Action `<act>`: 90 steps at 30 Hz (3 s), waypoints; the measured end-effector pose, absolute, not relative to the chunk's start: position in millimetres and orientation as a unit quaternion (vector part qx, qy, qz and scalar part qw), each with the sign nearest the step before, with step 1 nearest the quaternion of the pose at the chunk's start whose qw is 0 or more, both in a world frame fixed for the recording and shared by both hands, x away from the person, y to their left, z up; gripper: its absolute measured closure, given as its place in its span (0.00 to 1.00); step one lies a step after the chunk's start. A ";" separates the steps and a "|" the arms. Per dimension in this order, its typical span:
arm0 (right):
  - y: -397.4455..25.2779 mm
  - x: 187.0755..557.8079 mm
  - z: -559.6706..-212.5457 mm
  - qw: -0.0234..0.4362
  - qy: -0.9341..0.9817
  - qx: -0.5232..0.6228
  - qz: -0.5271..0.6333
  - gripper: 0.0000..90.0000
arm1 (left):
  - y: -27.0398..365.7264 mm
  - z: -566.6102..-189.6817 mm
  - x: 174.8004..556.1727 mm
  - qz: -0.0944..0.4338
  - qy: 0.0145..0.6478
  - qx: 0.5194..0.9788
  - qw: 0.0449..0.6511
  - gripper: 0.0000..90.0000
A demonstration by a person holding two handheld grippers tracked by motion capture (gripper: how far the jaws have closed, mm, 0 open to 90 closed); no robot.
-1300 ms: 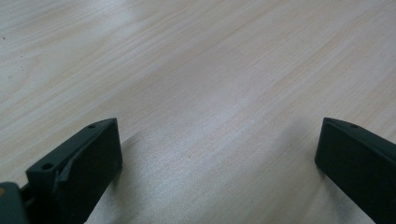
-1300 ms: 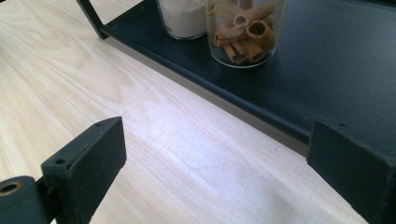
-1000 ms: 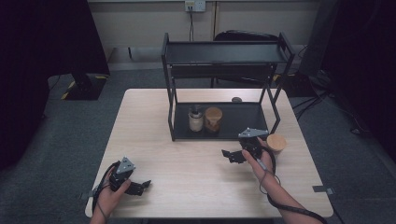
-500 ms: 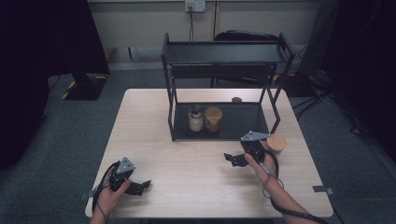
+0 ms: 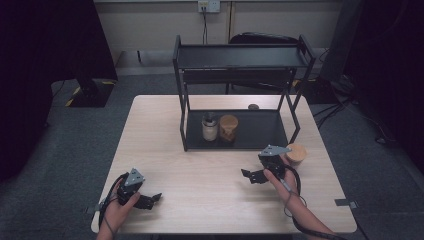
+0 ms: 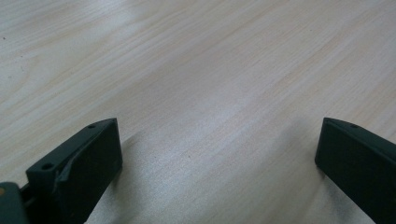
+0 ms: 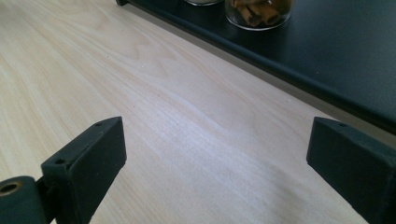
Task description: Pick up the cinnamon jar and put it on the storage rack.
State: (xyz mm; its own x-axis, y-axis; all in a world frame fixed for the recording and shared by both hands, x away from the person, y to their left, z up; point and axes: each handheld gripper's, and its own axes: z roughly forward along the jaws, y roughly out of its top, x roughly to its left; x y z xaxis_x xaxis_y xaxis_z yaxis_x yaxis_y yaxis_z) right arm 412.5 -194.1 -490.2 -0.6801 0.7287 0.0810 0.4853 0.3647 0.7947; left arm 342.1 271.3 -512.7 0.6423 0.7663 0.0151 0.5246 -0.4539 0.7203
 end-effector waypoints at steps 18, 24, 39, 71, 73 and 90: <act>-211.7 394.0 -496.6 0.139 0.820 0.364 0.420 0.04 | 271.3 -512.7 342.1 0.172 0.386 0.835 0.352 0.00; -219.1 390.3 -499.9 0.138 0.820 0.366 0.418 0.04 | 271.3 -512.7 342.1 0.172 0.386 0.835 0.352 0.00; -235.3 382.6 -501.6 0.135 0.822 0.365 0.417 0.04 | 271.3 -512.7 342.1 0.172 0.386 0.835 0.352 0.00; -271.3 373.2 -503.3 0.132 0.817 0.378 0.414 0.04 | 271.2 -512.7 342.1 0.172 0.387 0.835 0.352 0.00; -273.4 372.7 -503.1 0.134 0.817 0.379 0.412 0.04 | 271.2 -512.7 342.1 0.172 0.387 0.835 0.352 0.00; -290.7 368.8 -504.2 0.142 0.817 0.388 0.403 0.04 | 271.2 -512.7 342.1 0.172 0.387 0.835 0.352 0.00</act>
